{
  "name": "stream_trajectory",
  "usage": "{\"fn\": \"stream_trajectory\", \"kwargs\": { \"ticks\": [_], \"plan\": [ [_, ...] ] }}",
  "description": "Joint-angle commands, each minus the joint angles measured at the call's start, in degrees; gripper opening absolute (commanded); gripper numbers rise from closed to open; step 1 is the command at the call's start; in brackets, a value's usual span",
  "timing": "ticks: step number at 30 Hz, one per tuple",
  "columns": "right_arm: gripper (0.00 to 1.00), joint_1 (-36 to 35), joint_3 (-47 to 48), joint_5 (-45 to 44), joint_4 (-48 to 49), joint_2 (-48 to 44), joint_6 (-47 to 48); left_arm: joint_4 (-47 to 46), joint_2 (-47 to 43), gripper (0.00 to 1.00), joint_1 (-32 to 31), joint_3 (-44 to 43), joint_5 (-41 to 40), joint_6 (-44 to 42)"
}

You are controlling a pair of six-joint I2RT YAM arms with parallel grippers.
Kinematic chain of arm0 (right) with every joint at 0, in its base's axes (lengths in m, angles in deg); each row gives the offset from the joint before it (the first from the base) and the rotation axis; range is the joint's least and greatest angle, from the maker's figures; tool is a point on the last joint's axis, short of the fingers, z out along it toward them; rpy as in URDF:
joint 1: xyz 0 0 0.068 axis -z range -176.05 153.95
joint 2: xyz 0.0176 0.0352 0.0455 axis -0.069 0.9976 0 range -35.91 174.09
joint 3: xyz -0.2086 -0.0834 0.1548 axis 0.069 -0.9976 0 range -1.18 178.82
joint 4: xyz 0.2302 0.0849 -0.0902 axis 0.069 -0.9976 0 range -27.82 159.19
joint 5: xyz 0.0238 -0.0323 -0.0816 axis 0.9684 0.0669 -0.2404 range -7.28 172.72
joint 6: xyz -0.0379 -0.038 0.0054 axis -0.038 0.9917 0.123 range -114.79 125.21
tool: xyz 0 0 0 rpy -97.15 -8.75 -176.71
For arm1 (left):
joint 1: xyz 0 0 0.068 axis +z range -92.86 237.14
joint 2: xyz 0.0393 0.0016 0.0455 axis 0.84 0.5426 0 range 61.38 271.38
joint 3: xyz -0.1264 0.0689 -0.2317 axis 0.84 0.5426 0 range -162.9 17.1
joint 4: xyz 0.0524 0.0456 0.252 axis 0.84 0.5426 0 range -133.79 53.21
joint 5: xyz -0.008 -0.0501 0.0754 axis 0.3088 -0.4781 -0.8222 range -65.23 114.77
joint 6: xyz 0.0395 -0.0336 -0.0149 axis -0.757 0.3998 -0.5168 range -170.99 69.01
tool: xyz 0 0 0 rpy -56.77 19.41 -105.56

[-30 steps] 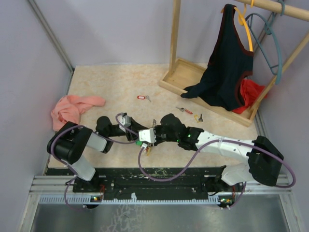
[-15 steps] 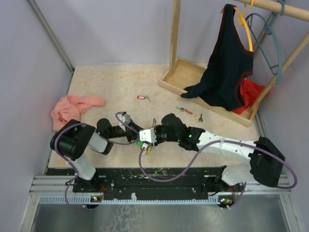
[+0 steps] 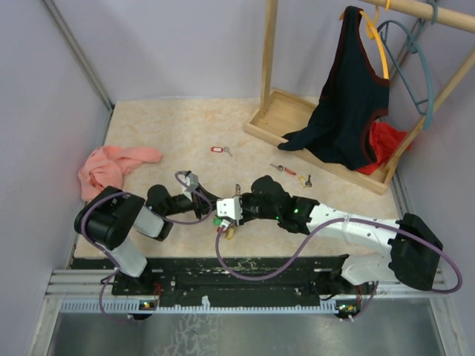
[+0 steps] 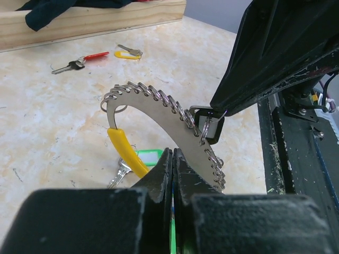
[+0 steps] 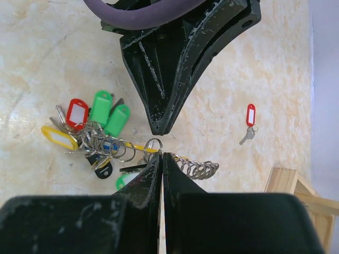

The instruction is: Put the keys on the keyring

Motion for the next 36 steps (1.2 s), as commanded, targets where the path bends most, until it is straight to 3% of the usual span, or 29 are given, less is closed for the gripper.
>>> {"fn": "stream_trajectory", "kwargs": {
  "ticks": [1, 2, 4, 6, 8, 10, 12, 16, 18, 19, 23, 24, 28, 32, 36],
  "plan": [
    [0.0, -0.7, 0.74, -0.85, 4.44, -2.7, 0.0, -15.35, -0.58, 0.01, -0.39, 1.48, -0.19, -1.5],
    [0.0, -0.69, 0.73, -1.02, 4.49, -2.74, 0.12, -15.35, -1.33, 0.03, -0.4, 1.96, -0.46, -2.54],
    [0.0, -0.76, 0.84, -1.16, 4.65, -2.71, 0.31, -14.97, -2.92, 0.16, -0.4, 2.48, -0.12, -4.67],
    [0.0, -0.71, 1.13, -1.09, 4.74, -2.47, 0.32, -13.9, -4.28, 0.46, -0.35, 2.42, 0.24, -5.43],
    [0.0, -0.69, 1.61, -1.36, 4.57, -2.33, 0.2, -13.06, -5.74, 0.64, -0.3, 2.29, -0.66, -4.28],
    [0.0, -0.7, 1.99, -2.05, 4.38, -2.2, -0.25, -10.5, -8.03, 0.98, -0.17, 2.24, -2.33, -4.63],
    [0.0, -0.76, 2.09, -3.08, 4.72, -2.43, -0.98, -3.87, -11.8, 1.0, -0.02, 1.99, -4.51, -6.33],
    [0.0, -0.7, 1.48, -4.27, 6.48, -3.21, -3.03, 21.67, -27.23, 0.99, -0.02, 0.5, -15.05, -12.7],
    [0.0, -0.71, 1.27, -4.24, 7.27, -3.27, -3.81, 35.38, -35.12, 1.0, -0.36, -0.36, -23.87, -15.46],
    [0.0, -0.71, 1.26, -4.02, 7.6, -3.21, -4.29, 37.95, -37.95, 1.0, -1.79, 0.36, -29.34, -15.71],
    [0.0, -0.62, 2.03, -4.24, 7.14, -2.39, -5.83, 37.77, -41.9, 1.0, -10.29, 2.64, -47.45, -17.02],
    [0.0, -0.62, 2.25, -4.41, 6.92, -2.24, -6.08, 38.83, -42.25, 1.0, -11.55, 2.08, -48.21, -17.45],
    [0.0, -0.67, 2.62, -4.28, 6.54, -2.77, -7.06, 43.53, -44.48, 1.0, -13.92, 1.59, -45.93, -19.4],
    [0.0, -0.61, 2.86, -3.34, 5.2, -3.19, -7.5, 33.78, -43.74, 0.99, -14.46, 6.25, -45.77, -17.75],
    [0.0, -0.56, 3.85, -1.51, 2.75, -3.01, -6.82, 35.2, -42.51, 0.99, -14.31, 6.97, -37.37, -26.52]
  ]
}}
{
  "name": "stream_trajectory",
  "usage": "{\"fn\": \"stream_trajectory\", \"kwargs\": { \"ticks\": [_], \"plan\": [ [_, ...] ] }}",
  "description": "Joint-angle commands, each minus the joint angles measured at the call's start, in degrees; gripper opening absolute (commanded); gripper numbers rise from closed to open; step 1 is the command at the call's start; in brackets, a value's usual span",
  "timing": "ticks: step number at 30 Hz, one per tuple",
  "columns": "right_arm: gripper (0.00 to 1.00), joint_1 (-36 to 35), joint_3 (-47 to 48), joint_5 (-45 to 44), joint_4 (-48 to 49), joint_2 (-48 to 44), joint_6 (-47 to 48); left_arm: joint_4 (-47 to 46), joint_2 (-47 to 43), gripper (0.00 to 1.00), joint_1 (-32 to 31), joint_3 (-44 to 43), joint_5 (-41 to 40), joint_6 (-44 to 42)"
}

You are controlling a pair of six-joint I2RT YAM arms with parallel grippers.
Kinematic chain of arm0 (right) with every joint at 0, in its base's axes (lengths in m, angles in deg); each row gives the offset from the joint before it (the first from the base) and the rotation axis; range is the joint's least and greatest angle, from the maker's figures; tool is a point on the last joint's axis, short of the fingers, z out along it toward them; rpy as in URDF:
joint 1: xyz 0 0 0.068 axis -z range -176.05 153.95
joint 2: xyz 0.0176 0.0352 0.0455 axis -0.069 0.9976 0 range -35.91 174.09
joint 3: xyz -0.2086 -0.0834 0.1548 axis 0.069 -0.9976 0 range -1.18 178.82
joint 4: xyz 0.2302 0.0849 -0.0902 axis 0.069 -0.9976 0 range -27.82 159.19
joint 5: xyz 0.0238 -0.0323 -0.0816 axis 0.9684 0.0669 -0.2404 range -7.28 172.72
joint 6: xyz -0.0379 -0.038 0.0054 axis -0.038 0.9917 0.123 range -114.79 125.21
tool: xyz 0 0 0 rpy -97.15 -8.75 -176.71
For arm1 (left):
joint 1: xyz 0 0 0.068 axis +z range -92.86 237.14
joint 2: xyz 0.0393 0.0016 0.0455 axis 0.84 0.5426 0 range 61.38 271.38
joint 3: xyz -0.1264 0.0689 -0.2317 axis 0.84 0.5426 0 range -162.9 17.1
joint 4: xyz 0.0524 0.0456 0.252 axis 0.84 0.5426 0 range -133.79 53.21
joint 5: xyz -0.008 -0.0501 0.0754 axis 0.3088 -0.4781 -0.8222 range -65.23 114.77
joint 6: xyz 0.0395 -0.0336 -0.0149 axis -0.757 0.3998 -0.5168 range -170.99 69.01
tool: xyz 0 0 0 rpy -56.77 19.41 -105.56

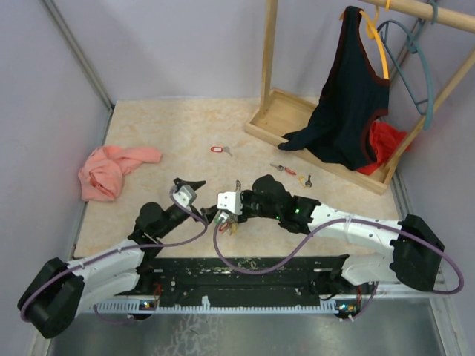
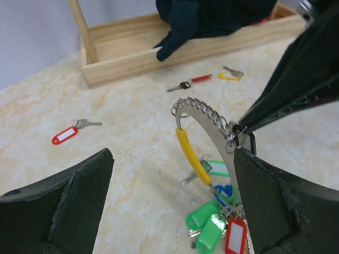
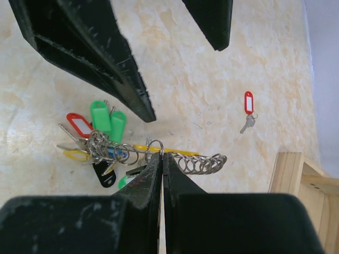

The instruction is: Put the keys on the keyring

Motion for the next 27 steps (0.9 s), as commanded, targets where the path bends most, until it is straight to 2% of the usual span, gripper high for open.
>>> {"fn": "stream_trajectory", "kwargs": {
  "ticks": [1, 3, 10, 13, 17, 27],
  "plan": [
    [0.0, -0.44, 3.84, 2.57, 0.91, -2.33, -0.22, -0.25, 0.74, 1.0, -0.05, 0.1, 6.43, -7.91],
    [0.0, -0.36, 3.85, 3.36, 0.83, -2.4, 0.35, 0.75, 0.88, 0.99, 0.14, -0.44, 9.27, -9.35],
    [0.0, -0.32, 3.81, 4.89, 0.34, -2.73, 2.08, -0.66, 5.27, 0.75, 2.84, -1.55, 20.57, -12.17],
    [0.0, -0.33, 3.42, 5.72, 0.4, -3.17, 2.61, -2.81, 7.48, 0.71, 4.12, -1.83, 24.45, -11.72],
    [0.0, -0.32, 3.11, 6.37, 0.16, -3.27, 3.46, -3.15, 10.2, 0.58, 5.15, -3.62, 29.94, -11.26],
    [0.0, -0.32, 2.35, 6.99, 0.93, -3.88, 5.65, -0.62, 15.06, 0.52, 5.15, -7.6, 35.12, -10.89]
  ]
}}
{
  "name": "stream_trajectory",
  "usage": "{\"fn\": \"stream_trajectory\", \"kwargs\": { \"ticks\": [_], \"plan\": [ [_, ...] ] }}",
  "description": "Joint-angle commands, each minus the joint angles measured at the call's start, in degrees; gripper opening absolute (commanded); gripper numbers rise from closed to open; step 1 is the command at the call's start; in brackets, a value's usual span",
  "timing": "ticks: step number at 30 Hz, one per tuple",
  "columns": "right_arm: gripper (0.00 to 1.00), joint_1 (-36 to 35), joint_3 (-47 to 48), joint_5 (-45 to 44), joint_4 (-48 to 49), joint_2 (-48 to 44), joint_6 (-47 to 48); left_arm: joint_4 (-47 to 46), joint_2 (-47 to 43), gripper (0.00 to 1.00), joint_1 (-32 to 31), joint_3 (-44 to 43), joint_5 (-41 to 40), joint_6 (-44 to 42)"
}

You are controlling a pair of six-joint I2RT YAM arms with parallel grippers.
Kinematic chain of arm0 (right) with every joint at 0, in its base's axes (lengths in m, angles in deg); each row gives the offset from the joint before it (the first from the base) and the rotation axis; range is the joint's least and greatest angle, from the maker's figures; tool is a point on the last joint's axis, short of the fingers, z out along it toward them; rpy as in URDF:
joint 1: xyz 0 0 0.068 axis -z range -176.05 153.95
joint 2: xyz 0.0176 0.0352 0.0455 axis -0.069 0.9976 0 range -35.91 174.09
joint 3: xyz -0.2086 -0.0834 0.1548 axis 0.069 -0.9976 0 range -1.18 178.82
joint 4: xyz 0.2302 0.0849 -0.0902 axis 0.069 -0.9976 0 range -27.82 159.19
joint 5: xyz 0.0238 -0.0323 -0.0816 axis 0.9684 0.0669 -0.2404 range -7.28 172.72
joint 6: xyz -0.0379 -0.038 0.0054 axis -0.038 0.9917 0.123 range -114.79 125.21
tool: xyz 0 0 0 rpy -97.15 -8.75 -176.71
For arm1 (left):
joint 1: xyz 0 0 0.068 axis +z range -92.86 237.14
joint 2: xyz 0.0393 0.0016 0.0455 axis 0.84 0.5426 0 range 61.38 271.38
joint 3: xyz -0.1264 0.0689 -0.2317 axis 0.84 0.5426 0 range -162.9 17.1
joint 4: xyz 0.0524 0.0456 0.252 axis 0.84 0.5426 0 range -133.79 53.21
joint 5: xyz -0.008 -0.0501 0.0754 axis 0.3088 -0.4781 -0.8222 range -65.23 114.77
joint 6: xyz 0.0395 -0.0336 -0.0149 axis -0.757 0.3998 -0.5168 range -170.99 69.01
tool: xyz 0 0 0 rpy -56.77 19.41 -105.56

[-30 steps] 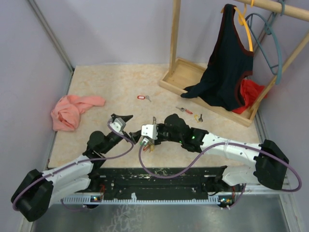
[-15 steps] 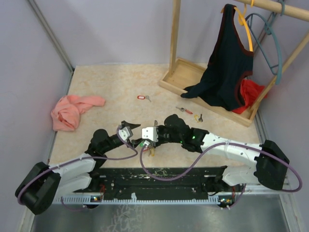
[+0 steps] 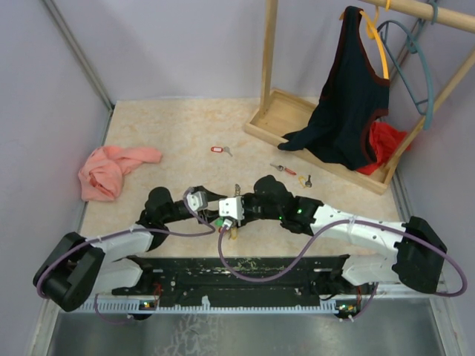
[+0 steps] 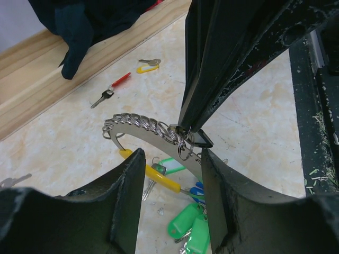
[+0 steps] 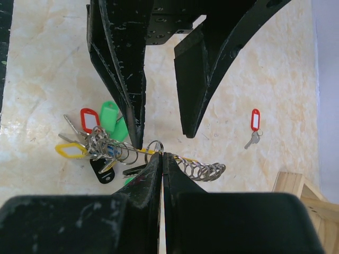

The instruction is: Put the keys on the keyring

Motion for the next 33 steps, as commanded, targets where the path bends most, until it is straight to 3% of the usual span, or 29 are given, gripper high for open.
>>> {"fn": "stream_trajectory", "kwargs": {
  "ticks": [1, 14, 17, 20, 25, 26, 33],
  "plan": [
    [0.0, -0.36, 2.27, 1.43, 4.01, -2.67, 1.53, 0.43, 0.99, 0.51, 0.28, -2.3, 4.08, 0.1],
    [0.0, -0.36, 2.05, 2.32, 3.92, -2.58, 1.92, 0.97, 4.54, 0.38, 0.23, -4.68, 7.46, 1.4],
    [0.0, -0.39, 2.1, 2.33, 3.81, -2.59, 1.92, 0.92, 4.82, 0.32, 0.25, -4.7, 7.67, 1.57],
    [0.0, -0.35, 2.09, 2.24, 3.68, -2.58, 1.92, 0.67, 4.45, 0.16, 0.26, -4.44, 7.5, 1.6],
    [0.0, -0.35, 2.34, 0.11, 2.06, -2.93, 0.84, 1.02, 2.61, 0.07, 0.37, -3.49, 4.94, 1.64],
    [0.0, -0.34, 2.09, -0.71, 2.03, -3.2, 0.27, 0.9, 2.0, 0.01, 0.37, -3.12, 3.84, 1.63],
    [0.0, -0.43, -1.93, -3.37, 3.03, -4.86, -6.11, -1.06, -0.87, 0.0, 0.37, -1.58, -1.35, 4.57]
  ]
}}
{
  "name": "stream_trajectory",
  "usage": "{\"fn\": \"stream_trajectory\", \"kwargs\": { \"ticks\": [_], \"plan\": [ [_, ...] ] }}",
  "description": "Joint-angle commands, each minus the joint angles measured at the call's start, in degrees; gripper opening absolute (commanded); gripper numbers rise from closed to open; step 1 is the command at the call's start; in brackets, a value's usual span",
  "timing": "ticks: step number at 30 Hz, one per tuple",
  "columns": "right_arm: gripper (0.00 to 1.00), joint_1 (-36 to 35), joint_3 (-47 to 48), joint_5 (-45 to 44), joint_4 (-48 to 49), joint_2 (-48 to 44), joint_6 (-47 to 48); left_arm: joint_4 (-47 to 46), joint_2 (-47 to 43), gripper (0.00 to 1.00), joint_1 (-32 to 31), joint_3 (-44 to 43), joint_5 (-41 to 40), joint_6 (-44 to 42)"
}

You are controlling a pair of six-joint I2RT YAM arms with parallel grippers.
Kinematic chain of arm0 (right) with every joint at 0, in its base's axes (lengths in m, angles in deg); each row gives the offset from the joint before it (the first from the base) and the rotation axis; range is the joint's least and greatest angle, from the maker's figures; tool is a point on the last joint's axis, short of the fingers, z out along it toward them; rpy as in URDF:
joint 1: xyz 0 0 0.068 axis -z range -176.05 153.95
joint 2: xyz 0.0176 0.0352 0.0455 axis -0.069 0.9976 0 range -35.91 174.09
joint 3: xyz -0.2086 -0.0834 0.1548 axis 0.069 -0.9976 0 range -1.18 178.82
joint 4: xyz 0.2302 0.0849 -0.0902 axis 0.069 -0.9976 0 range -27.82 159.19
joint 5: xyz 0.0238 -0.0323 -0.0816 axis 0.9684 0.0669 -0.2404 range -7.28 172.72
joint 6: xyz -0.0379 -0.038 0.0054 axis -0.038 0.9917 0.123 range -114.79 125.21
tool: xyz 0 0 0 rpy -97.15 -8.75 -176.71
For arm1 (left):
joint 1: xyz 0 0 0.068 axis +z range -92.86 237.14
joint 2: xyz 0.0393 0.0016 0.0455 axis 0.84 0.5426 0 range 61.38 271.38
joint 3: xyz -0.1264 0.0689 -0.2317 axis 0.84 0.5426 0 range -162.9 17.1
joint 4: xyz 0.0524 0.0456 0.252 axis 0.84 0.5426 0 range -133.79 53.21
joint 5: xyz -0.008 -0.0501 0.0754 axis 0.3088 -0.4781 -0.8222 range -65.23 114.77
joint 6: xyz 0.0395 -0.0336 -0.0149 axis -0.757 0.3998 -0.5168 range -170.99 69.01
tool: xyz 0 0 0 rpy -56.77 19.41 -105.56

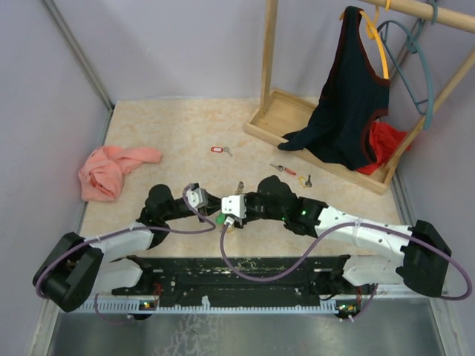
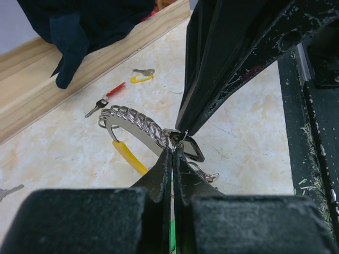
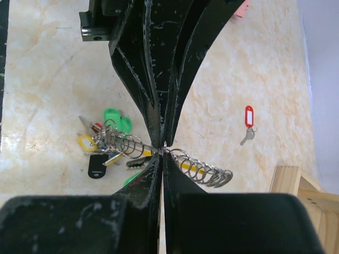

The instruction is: Put the keys on the keyring

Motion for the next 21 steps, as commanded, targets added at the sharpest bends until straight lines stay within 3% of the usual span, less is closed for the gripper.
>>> {"fn": "stream_trajectory", "kwargs": {
  "ticks": [1, 10, 21],
  "plan": [
    [0.0, -0.41, -2.06, -2.7, 2.93, -2.74, -5.06, -2.75, -1.43, 0.01, 0.37, 1.31, -3.93, 2.72],
    [0.0, -0.5, -6.08, -5.78, 9.07, -0.09, -7.51, -10.27, -1.89, 0.0, 0.26, 3.62, -7.41, 7.72],
    [0.0, -0.89, -9.18, -2.28, 18.22, 1.35, -11.12, -21.76, 0.55, 0.0, -0.38, 6.77, -12.69, 15.48]
  ]
}}
